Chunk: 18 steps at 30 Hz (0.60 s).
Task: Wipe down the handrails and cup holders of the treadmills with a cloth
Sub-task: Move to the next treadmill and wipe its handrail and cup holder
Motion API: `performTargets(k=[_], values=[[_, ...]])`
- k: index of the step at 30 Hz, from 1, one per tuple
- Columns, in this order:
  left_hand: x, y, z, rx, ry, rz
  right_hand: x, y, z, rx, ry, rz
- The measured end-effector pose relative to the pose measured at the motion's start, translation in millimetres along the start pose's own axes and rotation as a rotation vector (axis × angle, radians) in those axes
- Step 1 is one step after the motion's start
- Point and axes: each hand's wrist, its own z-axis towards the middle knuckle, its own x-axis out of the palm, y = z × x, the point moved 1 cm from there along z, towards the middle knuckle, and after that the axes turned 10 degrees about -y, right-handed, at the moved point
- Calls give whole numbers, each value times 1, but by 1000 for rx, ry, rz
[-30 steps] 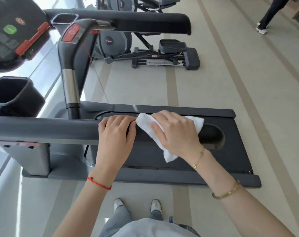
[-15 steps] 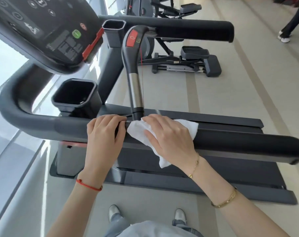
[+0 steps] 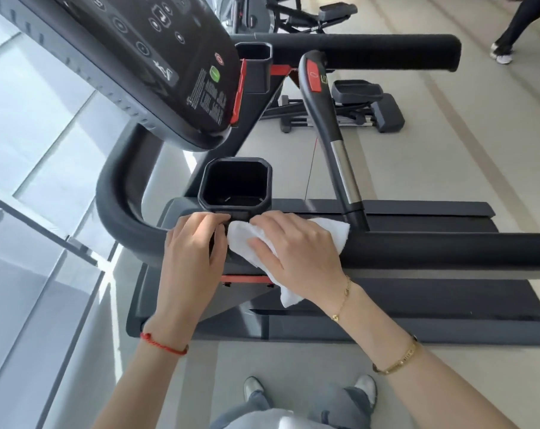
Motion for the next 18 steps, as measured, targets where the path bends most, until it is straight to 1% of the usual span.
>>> performTargets(k=[4, 8, 10, 13, 14, 16, 18], values=[[-7, 17, 10, -47, 12, -21, 7, 10, 5, -1, -2, 56], [-10, 26, 25, -76, 16, -22, -1, -3, 9, -1, -76, 151], [-8, 28, 35, -88, 26, -16, -6, -15, 25, 14, -113, 173], [-2, 31, 54, -109, 25, -6, -5, -39, 71, 34, -174, 107], [2, 31, 60, -117, 26, 7, -1, -46, 89, 35, -166, 90], [9, 33, 72, -145, 45, 36, 16, -53, 120, 20, -56, 92], [15, 34, 79, -171, 64, 63, 41, -54, 143, -49, 152, 95]])
